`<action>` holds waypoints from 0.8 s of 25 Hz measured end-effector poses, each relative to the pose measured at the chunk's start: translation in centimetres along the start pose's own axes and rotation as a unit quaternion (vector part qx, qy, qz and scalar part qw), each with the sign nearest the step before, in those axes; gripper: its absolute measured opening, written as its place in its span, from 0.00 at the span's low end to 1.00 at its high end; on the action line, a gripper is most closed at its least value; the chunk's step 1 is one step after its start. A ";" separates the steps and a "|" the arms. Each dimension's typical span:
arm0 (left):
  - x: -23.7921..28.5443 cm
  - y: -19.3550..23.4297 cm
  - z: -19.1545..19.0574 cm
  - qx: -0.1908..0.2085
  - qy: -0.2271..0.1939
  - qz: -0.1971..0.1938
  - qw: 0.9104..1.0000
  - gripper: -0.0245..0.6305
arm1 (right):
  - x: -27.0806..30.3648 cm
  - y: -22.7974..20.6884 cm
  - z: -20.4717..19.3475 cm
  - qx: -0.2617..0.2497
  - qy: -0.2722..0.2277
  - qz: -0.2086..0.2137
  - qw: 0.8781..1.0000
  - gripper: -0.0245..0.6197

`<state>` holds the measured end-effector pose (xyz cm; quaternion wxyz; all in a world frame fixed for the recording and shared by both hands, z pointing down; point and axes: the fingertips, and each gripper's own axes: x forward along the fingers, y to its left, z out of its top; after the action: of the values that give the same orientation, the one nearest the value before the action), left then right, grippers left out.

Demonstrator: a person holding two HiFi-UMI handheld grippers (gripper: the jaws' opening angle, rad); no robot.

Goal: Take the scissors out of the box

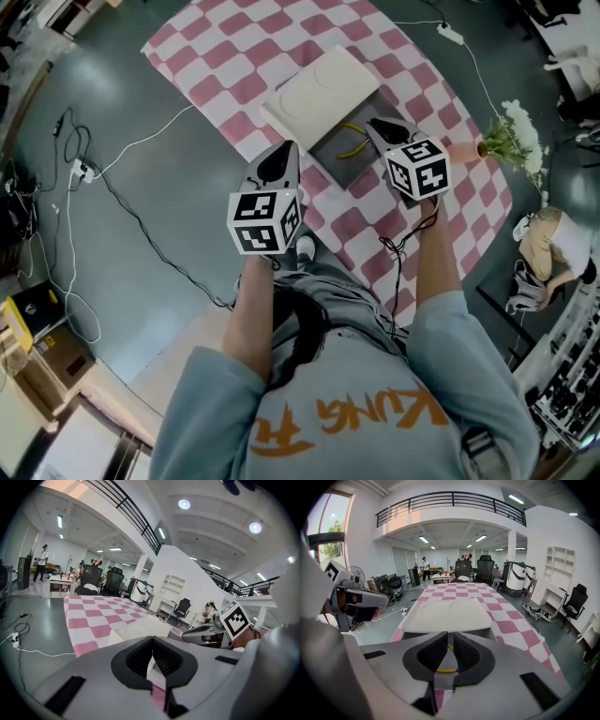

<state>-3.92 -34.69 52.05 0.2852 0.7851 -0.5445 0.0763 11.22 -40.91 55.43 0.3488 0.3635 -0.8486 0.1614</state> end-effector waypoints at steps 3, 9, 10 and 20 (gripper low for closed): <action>0.3 0.2 0.5 0.001 -0.001 -0.002 1.000 0.07 | 1.2 0.0 -0.6 -0.019 0.032 0.007 0.999 0.12; 0.9 1.0 1.1 0.003 0.001 -0.003 1.000 0.07 | 3.4 -0.5 -2.0 -0.060 0.094 0.014 0.994 0.15; 0.9 1.2 1.2 0.003 0.001 -0.002 1.000 0.07 | 3.7 -0.5 -2.2 -0.067 0.106 0.016 0.992 0.15; 1.6 2.9 2.2 -0.009 -0.003 0.003 1.000 0.07 | 6.4 -0.7 -4.9 -0.100 0.217 0.055 0.969 0.19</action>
<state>-6.31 -37.83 51.96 0.2905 0.7807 -0.5489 0.0696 10.88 -42.02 63.37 0.5501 0.2359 -0.7829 0.1699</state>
